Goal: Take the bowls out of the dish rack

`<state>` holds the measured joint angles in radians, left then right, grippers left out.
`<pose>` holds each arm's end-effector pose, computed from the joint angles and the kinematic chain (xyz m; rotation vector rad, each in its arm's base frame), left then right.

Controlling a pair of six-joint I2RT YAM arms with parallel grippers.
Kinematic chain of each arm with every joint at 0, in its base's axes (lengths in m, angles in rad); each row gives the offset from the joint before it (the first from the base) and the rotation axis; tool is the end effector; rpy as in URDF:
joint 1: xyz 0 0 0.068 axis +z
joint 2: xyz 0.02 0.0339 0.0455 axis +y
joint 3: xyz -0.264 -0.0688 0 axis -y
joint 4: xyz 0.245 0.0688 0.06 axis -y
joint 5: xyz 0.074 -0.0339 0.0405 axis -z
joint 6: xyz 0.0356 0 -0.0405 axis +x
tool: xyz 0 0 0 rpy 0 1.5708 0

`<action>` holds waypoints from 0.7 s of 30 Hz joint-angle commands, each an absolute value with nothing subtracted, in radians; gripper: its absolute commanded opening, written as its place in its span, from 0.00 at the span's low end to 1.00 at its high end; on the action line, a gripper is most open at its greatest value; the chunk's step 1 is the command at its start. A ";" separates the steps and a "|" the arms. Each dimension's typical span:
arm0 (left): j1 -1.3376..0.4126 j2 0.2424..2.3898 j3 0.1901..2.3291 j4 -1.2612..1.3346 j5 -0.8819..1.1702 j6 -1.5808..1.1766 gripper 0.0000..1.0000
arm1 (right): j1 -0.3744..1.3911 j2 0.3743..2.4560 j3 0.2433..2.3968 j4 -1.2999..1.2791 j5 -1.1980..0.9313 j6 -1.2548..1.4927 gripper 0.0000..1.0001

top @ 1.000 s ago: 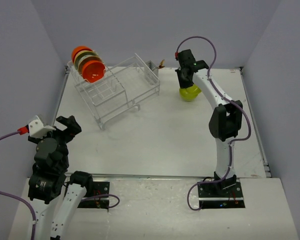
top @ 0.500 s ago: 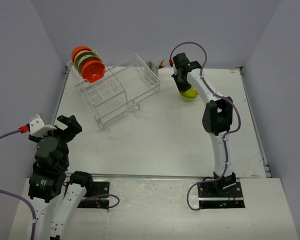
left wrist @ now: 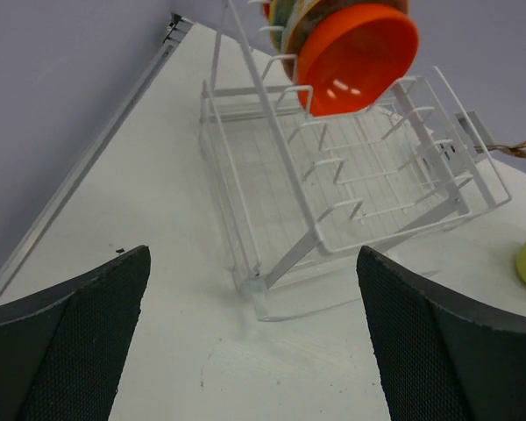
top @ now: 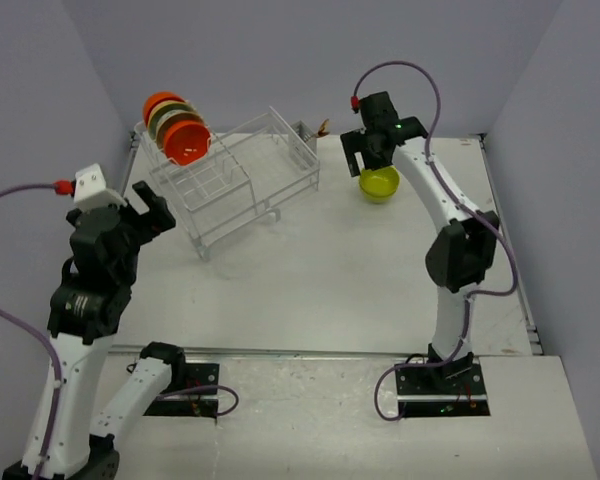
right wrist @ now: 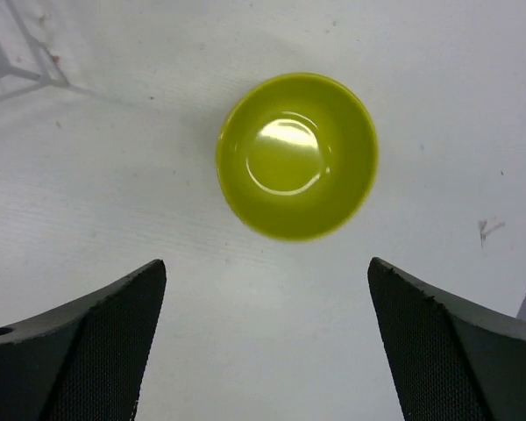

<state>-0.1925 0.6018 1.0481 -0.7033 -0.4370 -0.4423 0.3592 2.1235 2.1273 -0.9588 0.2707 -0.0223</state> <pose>0.1013 -0.0044 0.3958 -0.5235 1.7259 -0.0528 0.4395 0.1549 0.3107 -0.3654 2.4601 -0.2011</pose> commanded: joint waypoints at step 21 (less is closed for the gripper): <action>-0.453 1.772 2.160 -1.079 -0.997 -0.131 0.70 | 0.365 0.927 0.971 -0.440 0.005 0.322 0.99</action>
<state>-0.4576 1.7458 2.1212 -1.0424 -0.8280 -0.2157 0.3611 0.9726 0.9745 -0.5095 0.0269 0.3149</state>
